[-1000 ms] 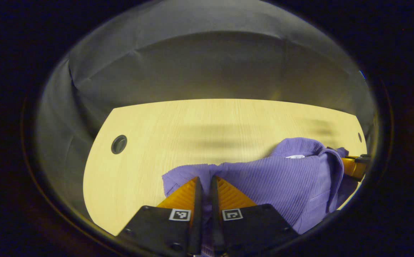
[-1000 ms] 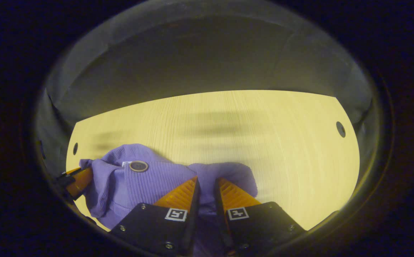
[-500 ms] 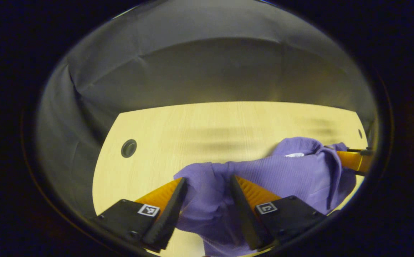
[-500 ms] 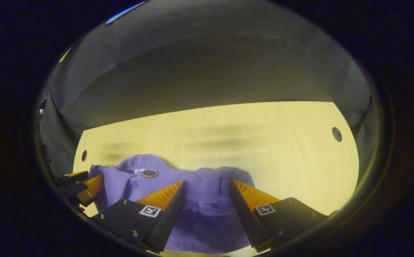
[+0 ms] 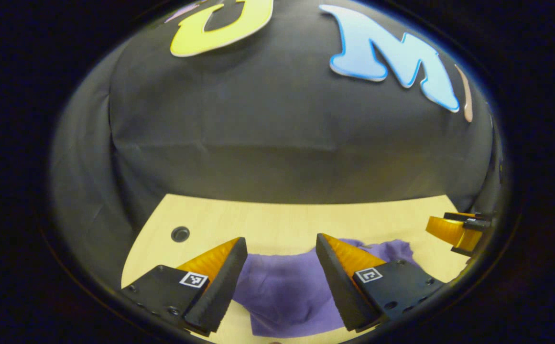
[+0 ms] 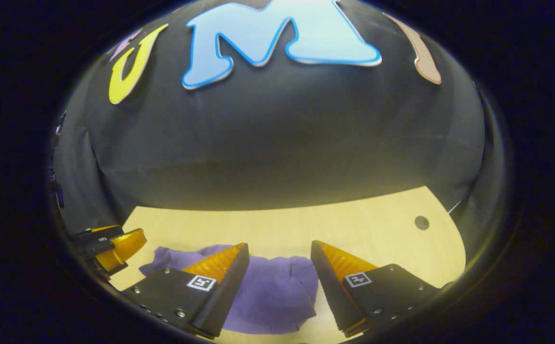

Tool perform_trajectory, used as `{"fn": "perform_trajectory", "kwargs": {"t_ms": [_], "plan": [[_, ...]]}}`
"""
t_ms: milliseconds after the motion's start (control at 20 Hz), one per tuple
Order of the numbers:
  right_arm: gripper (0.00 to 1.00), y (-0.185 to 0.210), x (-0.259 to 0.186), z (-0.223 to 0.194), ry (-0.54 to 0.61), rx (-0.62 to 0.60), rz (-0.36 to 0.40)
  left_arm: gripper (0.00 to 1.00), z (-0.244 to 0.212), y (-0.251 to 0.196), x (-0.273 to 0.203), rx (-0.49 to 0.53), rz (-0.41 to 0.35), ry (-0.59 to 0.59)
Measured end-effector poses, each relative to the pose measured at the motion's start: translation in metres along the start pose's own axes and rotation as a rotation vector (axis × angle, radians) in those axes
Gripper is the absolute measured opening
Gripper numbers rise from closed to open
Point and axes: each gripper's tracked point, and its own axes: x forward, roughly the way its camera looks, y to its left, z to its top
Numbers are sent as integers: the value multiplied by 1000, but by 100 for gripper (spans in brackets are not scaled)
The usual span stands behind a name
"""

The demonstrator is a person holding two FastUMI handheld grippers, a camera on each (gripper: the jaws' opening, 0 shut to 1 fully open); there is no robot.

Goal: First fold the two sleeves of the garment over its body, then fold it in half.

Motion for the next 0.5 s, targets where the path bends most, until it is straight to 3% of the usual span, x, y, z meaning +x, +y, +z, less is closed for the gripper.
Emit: {"fn": "perform_trajectory", "kwargs": {"t_ms": [50,100,150,200,300,400,500], "plan": [[82,3,-14,9,-41,-5,8,91,15,-4,-15,3,-7,-41],[82,6,-29,23,-82,-9,17,100,32,-12,-32,13,-9,-93],[82,8,-46,36,-125,-13,22,90,47,-17,-50,24,-12,-136],[82,9,-64,45,-160,-17,28,100,58,-22,-68,37,-18,-180],[82,16,-97,46,-219,-26,44,96,79,-32,-110,61,-31,-255],[82,18,-106,37,-276,-42,52,100,94,-44,-146,77,-49,-317],[82,24,-121,30,-320,-57,64,89,102,-56,-181,88,-64,-359]]}}
